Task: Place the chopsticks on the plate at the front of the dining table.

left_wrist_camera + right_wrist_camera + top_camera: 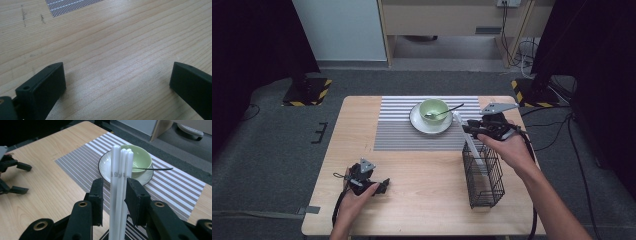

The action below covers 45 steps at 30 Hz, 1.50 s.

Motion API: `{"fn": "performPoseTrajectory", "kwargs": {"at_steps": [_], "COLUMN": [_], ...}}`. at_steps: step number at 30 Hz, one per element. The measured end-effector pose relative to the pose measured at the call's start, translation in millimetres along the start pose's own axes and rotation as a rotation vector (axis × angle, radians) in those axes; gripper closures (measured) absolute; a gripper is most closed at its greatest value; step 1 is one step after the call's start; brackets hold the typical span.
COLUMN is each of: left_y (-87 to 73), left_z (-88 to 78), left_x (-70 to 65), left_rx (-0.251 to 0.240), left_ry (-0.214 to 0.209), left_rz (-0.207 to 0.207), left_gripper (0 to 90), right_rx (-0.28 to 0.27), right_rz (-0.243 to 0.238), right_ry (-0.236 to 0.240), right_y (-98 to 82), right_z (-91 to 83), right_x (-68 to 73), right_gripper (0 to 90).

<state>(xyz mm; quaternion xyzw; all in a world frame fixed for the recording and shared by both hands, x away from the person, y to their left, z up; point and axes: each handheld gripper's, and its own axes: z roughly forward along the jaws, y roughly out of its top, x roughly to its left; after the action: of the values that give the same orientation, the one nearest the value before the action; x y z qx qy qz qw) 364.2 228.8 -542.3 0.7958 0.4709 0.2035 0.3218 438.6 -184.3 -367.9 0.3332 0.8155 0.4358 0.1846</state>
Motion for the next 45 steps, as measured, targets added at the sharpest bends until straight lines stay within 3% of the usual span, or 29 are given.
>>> {"fn": "performPoseTrajectory", "kwargs": {"at_steps": [9, 24, 37, 41, 45], "left_y": [0.0, -0.3, -1.0, -0.8, 4.6], "left_z": [0.0, -0.1, -1.7, -5.8, -13.4], "left_x": [-0.1, -0.5, -0.5, 1.7, -0.2], "left_rx": [0.000, -0.003, -0.012, -0.040, -0.074], "left_ry": [0.000, 0.000, -0.018, -0.051, -0.052], "left_rz": [0.000, 0.003, 0.010, -0.039, -0.041], "left_gripper": [0.0, 0.0, 2.3, 5.5, 6.5], "right_rx": [0.021, 0.030, -0.004, -0.022, -0.051], "right_rz": [0.001, -0.006, 0.033, 0.031, 0.026], "right_ry": [-0.029, -0.016, 0.019, 0.028, 0.036], "right_y": [1.3, -0.2, 4.6, 11.6, 21.0], "right_z": [13.0, 21.1, 14.8, 7.4, -0.1], "right_x": [0.0, 0.9, -6.0, -7.4, -8.9], "right_gripper": [69.9, 82.5, 83.6, 83.6, 83.6]}}
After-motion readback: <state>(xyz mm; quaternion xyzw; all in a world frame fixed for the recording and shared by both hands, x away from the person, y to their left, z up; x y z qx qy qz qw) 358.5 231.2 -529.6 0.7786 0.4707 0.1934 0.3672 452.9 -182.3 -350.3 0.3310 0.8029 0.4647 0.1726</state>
